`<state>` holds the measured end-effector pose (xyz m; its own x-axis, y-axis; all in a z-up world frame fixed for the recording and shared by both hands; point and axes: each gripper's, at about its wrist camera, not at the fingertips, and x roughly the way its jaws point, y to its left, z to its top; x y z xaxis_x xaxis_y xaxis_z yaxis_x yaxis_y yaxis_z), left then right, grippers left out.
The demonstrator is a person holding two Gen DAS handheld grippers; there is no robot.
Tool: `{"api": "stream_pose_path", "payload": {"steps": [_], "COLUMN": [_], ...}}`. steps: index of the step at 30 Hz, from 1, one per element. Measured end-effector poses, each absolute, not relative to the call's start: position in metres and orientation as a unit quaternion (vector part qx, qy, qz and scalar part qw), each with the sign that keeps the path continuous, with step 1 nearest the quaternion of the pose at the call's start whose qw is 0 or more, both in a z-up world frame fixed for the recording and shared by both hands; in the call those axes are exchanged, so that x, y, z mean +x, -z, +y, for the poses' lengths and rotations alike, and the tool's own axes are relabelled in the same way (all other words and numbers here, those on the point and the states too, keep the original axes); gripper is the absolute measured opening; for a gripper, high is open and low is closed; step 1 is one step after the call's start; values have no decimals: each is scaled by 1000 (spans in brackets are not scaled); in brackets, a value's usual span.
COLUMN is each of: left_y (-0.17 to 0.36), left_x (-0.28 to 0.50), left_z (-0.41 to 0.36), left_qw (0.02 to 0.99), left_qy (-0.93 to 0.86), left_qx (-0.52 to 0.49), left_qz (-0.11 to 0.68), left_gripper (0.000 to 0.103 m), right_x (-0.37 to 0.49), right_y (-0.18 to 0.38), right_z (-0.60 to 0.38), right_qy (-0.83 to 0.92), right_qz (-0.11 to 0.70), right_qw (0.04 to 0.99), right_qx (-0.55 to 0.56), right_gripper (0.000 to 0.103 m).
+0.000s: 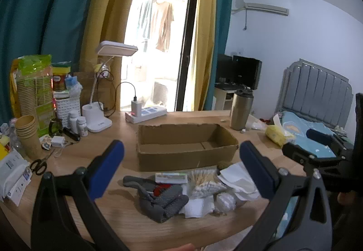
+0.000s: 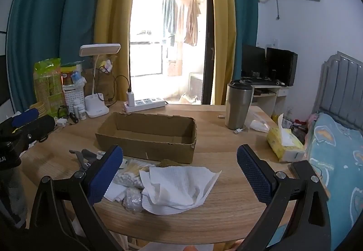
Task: Organize soft objects
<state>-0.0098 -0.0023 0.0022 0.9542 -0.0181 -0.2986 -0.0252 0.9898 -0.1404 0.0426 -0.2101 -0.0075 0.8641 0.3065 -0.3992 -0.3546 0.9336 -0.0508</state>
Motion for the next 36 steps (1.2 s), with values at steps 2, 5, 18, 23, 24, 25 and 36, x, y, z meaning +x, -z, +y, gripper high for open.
{"api": "stream_pose_path", "payload": {"steps": [2, 5, 18, 23, 24, 25, 36], "left_y": [-2, -1, -2, -2, -2, -2, -2], "left_x": [-10, -12, -13, -13, -14, -14, -15], "left_z": [-5, -8, -1, -1, -1, -1, 2], "left_qw": [986, 986, 985, 985, 985, 985, 984], "left_qy": [2, 5, 3, 3, 3, 3, 3], "left_qx": [-71, -68, -76, -76, -76, -76, -79], "left_qz": [152, 153, 156, 157, 157, 157, 159], "left_gripper": [103, 103, 103, 103, 103, 103, 103], "right_x": [42, 42, 42, 41, 40, 40, 40], "right_y": [8, 10, 12, 12, 13, 12, 12], "right_z": [-212, -214, -213, -211, -211, -210, -209], "right_qy": [-171, -171, -172, -174, -174, -174, -174], "right_qz": [196, 198, 197, 198, 198, 199, 198], "right_qw": [964, 963, 964, 963, 963, 963, 963], "right_qx": [-59, -57, -57, -59, -60, -60, -61], "right_gripper": [102, 102, 102, 102, 102, 102, 102]}}
